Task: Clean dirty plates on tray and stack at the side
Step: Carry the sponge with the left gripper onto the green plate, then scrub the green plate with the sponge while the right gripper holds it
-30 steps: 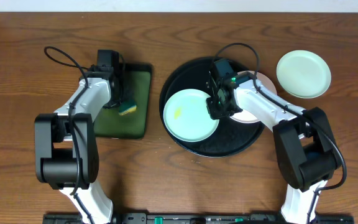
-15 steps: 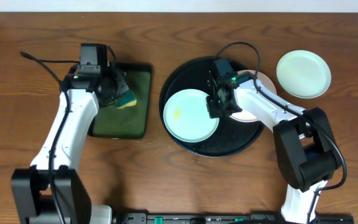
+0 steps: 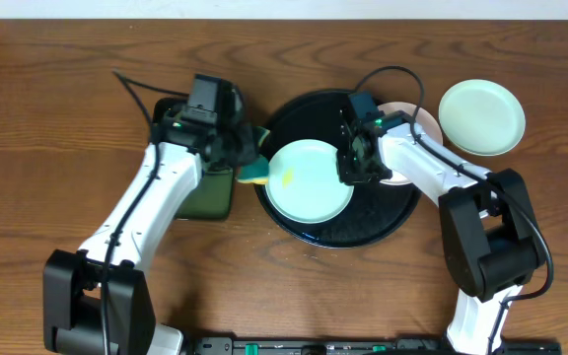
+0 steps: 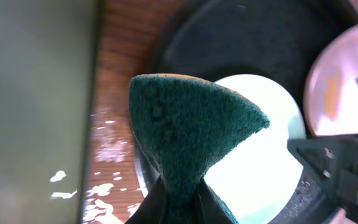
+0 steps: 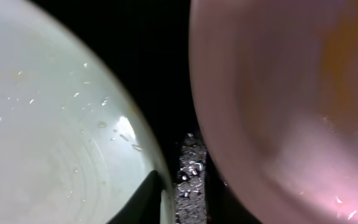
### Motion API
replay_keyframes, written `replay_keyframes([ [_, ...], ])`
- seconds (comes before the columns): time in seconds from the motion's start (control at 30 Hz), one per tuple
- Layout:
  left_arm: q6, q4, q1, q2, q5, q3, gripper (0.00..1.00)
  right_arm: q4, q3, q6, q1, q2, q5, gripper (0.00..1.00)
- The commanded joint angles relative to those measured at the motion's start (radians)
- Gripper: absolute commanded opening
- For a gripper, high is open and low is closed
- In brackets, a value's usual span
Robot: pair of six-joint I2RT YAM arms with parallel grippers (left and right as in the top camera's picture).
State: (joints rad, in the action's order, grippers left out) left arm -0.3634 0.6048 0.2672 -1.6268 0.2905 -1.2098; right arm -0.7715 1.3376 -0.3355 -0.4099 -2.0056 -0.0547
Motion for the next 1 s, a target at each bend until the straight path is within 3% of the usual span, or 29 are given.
replay_keyframes([
  [0.0, 0.026, -0.016, 0.027, -0.003, 0.012, 0.011, 0.08, -0.007, -0.009, 0.004, 0.019, -0.021, 0.036, 0.27],
  [0.13, 0.019, -0.023, 0.052, -0.006, 0.012, 0.011, 0.08, -0.006, -0.009, 0.004, 0.019, -0.021, -0.021, 0.26],
  [0.3, -0.029, -0.039, 0.082, -0.032, 0.013, 0.011, 0.08, -0.005, -0.009, 0.003, 0.013, -0.022, -0.037, 0.01],
  [0.97, -0.238, -0.294, 0.292, -0.303, 0.011, 0.011, 0.08, 0.01, -0.009, 0.003, 0.006, -0.022, -0.036, 0.01],
])
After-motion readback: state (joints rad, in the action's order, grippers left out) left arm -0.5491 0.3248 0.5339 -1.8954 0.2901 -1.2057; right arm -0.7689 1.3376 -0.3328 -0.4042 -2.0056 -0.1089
